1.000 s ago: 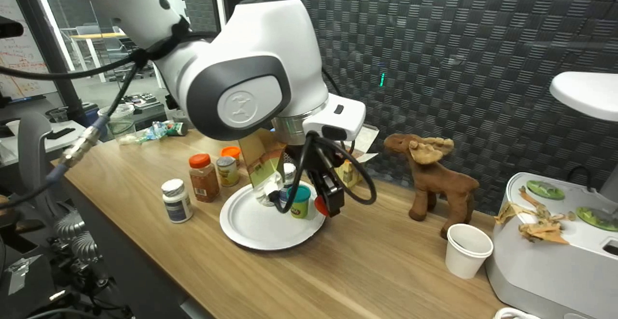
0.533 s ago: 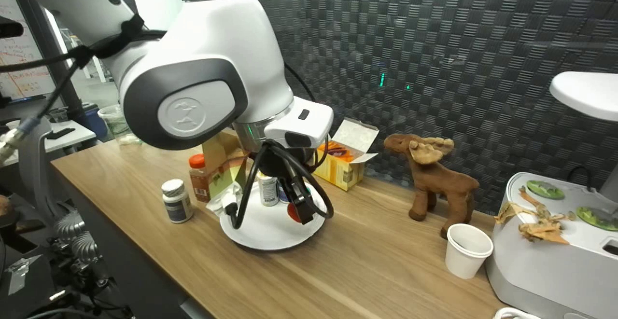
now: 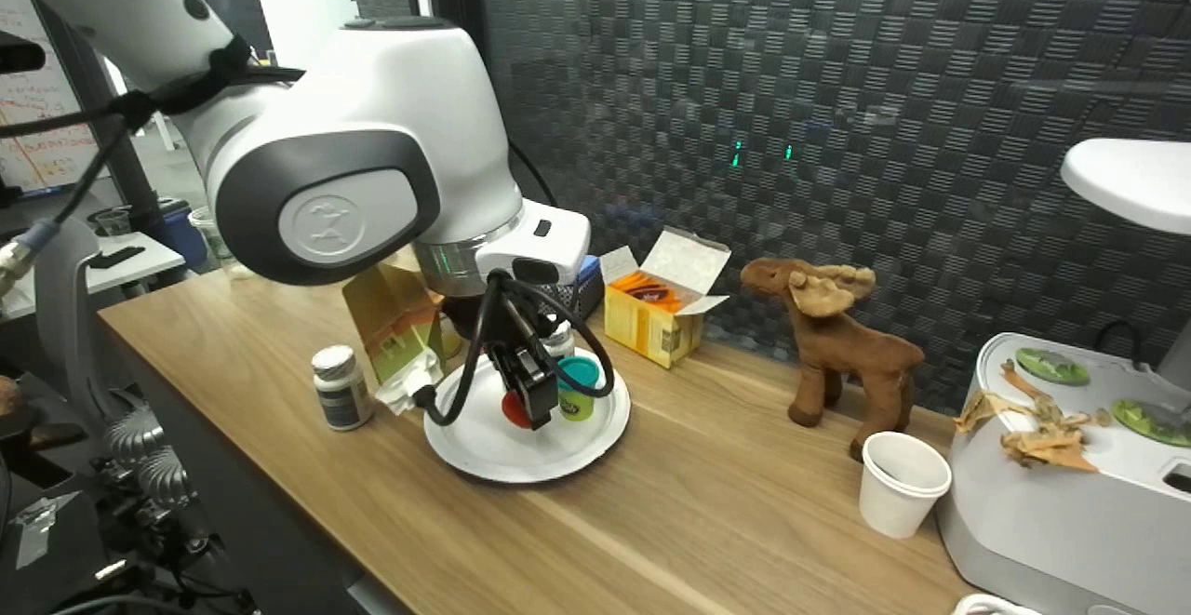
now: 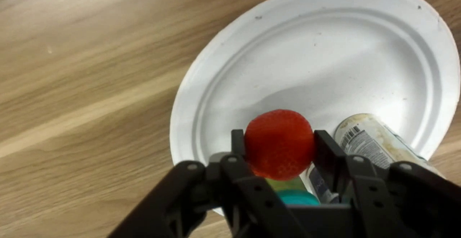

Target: Put the bottles and the orange plushie surrounding the white plate on the white plate

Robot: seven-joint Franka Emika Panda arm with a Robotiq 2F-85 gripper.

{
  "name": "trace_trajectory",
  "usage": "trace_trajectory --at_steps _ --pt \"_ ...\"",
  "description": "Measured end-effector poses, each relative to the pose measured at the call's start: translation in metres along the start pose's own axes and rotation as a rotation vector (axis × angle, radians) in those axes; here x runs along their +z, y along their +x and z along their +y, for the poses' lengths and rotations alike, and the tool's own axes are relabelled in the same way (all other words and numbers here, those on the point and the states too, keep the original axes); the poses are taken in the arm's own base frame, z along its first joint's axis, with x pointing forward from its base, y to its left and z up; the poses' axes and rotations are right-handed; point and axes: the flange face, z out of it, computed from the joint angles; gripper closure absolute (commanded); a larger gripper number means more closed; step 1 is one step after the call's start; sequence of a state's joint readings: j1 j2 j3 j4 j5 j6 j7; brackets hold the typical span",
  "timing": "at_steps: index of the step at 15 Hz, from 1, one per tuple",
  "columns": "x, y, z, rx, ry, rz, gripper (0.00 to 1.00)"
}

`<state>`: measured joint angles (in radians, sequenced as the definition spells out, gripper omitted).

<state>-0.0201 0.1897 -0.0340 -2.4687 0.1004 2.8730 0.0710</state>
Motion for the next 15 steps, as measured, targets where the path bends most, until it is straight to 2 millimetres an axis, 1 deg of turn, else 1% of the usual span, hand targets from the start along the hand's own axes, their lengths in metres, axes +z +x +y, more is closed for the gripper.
trace_trajectory --at_steps 5,9,10,11,12,13,14,15 --pt "0.012 -0.004 0.009 -0.004 -0.014 -0.035 0.75" --pt "0.017 -0.001 0.017 0.003 -0.019 -0.038 0.75" --pt "0.018 0.001 0.018 0.003 -0.019 -0.037 0.46" --pt "0.019 0.004 0.019 0.003 -0.019 -0.034 0.24" --pt "0.019 0.007 0.02 0.004 -0.02 -0.032 0.21" --pt "0.02 0.009 0.021 0.003 -0.02 -0.029 0.2" --pt "0.02 0.011 0.021 0.003 -0.02 -0.027 0.16" --pt "0.02 0.013 0.021 0.003 -0.02 -0.025 0.07"
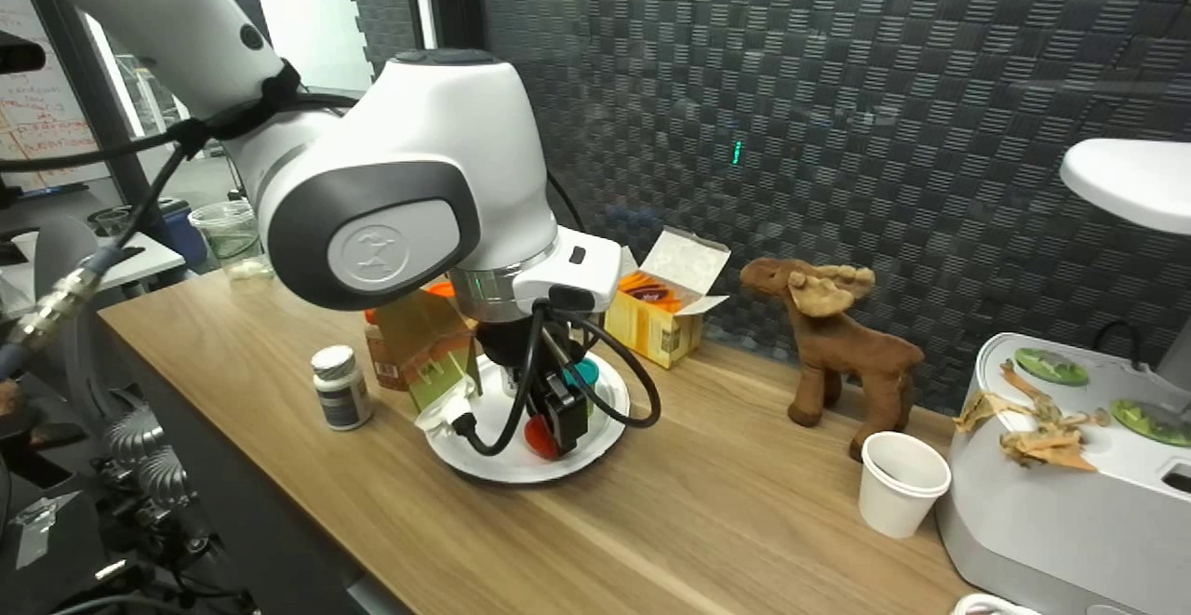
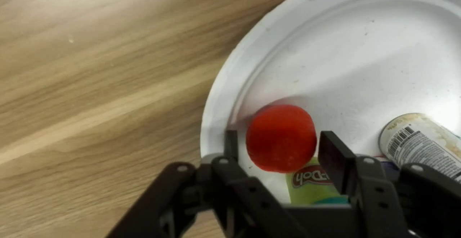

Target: Put the bottles and the orange plushie surrounding the white plate on the white plate

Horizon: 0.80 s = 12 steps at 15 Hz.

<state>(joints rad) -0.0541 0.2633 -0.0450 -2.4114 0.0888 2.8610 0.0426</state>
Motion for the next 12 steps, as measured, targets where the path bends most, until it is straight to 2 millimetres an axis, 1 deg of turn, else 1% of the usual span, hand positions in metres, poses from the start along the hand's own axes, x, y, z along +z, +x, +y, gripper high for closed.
trace_trajectory --at_steps 1,3,5,9,12 --pt "-0.001 0.001 0.0 -0.002 -0.001 0.002 0.01" --pt "-0.005 0.002 0.001 -0.01 -0.005 0.012 0.0" --pt "-0.014 0.001 0.004 -0.009 -0.011 0.028 0.0" --pt "-0.047 -0.006 0.007 0.048 -0.002 0.064 0.01" --pt "-0.076 -0.017 0.0 0.085 -0.008 0.044 0.0"
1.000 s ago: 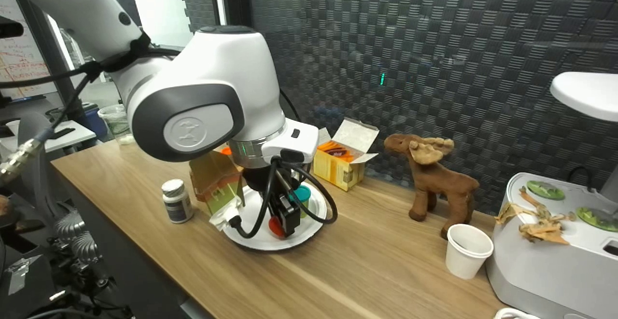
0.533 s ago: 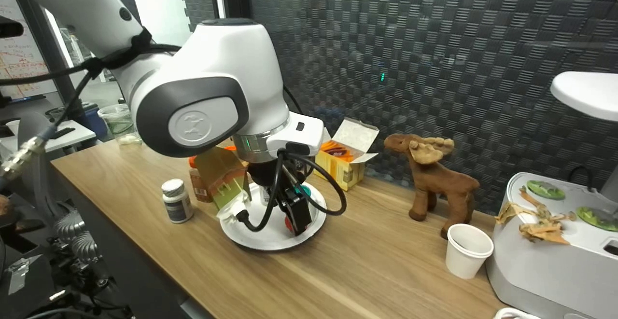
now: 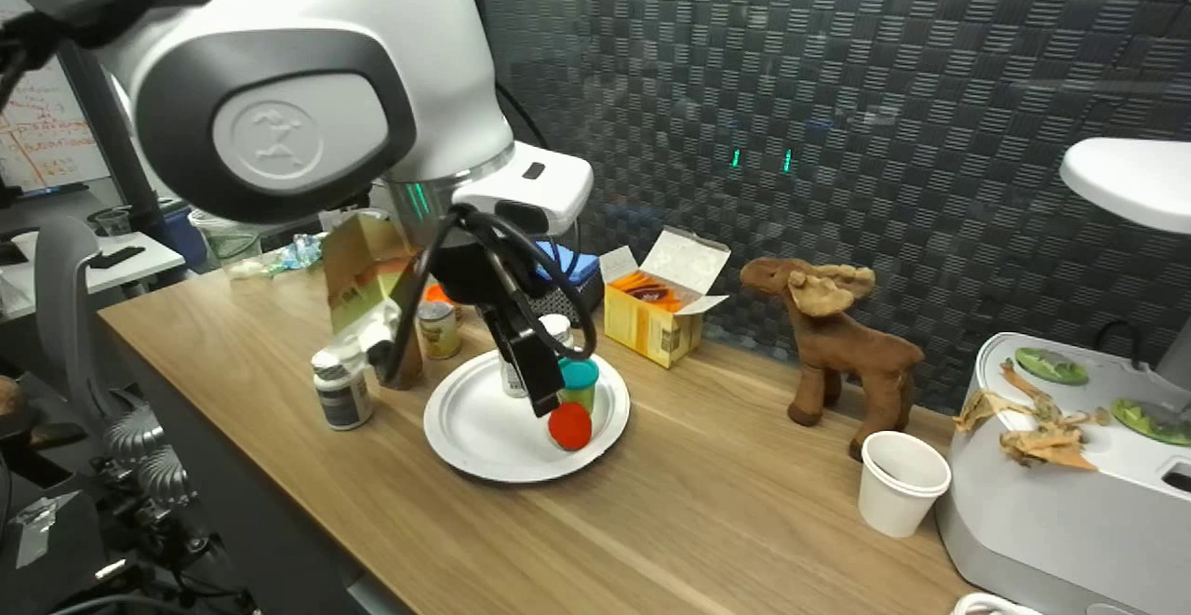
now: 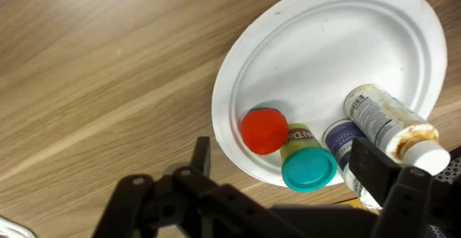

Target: Put the bottles and the orange plushie surrounding the white plate on the white plate

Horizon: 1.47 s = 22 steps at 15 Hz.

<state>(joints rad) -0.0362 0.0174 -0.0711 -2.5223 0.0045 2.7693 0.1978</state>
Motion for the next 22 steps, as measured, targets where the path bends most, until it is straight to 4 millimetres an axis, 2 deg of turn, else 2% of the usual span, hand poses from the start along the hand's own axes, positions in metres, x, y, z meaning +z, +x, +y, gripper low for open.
trace_trajectory --at_steps 4,7,10,16,19,22 --pt "-0.038 -0.02 -0.022 -0.058 -0.02 -0.062 0.0" --pt "-0.061 -0.036 -0.05 -0.13 -0.03 -0.108 0.0" --pt "-0.072 -0.054 -0.084 -0.224 -0.039 -0.141 0.0" --pt "-0.065 -0.087 -0.137 -0.44 -0.04 -0.212 0.0" --pt "-0.052 -0.096 -0.151 -0.523 -0.032 -0.252 0.0" --pt "-0.034 -0.096 -0.161 -0.596 -0.015 -0.292 0.0"
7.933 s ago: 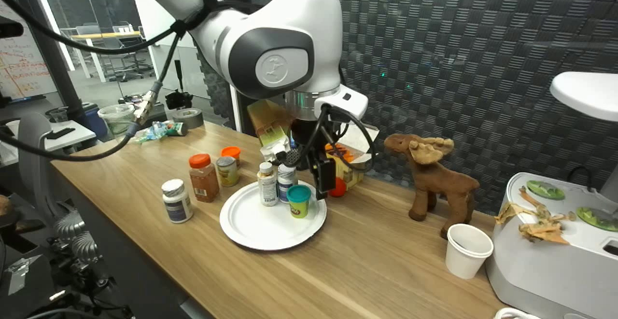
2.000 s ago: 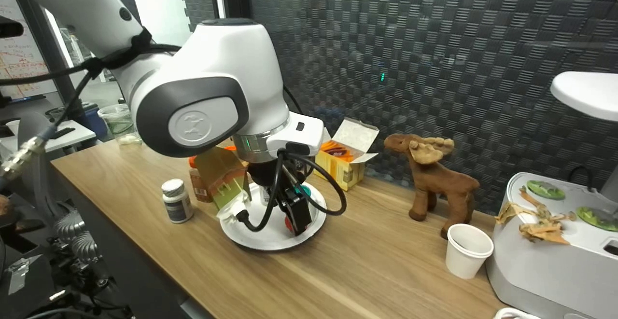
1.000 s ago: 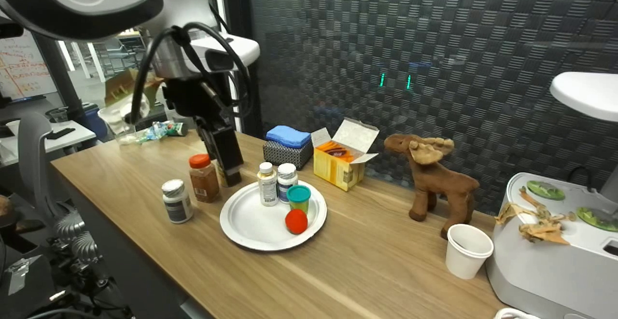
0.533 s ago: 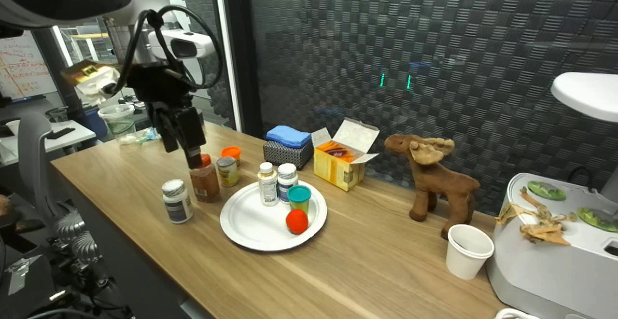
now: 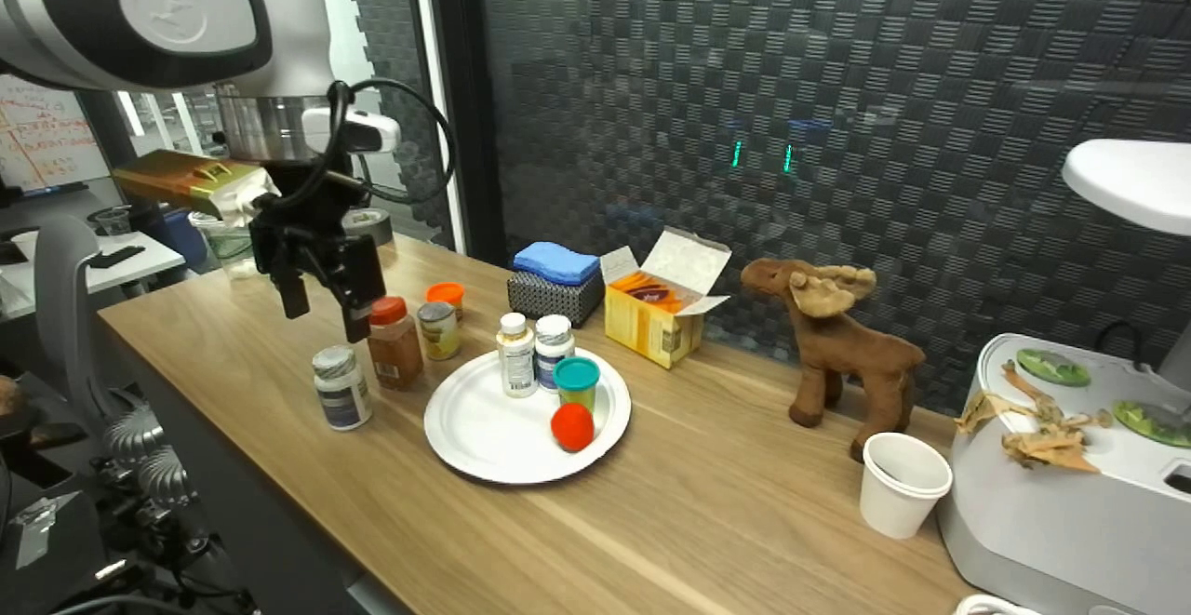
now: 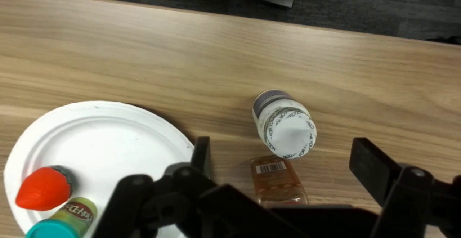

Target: Put the bottles and the orange plushie surrounding the white plate on the white plate

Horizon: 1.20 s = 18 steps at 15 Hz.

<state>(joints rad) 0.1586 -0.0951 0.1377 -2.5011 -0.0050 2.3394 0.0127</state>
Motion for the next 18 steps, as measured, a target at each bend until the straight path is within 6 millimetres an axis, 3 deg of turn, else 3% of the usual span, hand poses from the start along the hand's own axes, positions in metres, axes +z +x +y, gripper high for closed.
trace_trajectory --at_steps 11,12,13,14,15,18 --pt "0.044 0.033 -0.003 -0.104 0.054 -0.1 0.0" --pt "0.047 0.033 -0.003 -0.104 0.055 -0.111 0.04" --pt "0.048 0.033 -0.003 -0.104 0.056 -0.118 0.22" --pt "0.049 0.033 -0.003 -0.104 0.056 -0.123 0.29" --pt "0.049 0.032 -0.003 -0.104 0.057 -0.127 0.29" --pt "0.049 0.032 -0.003 -0.104 0.057 -0.131 0.53"
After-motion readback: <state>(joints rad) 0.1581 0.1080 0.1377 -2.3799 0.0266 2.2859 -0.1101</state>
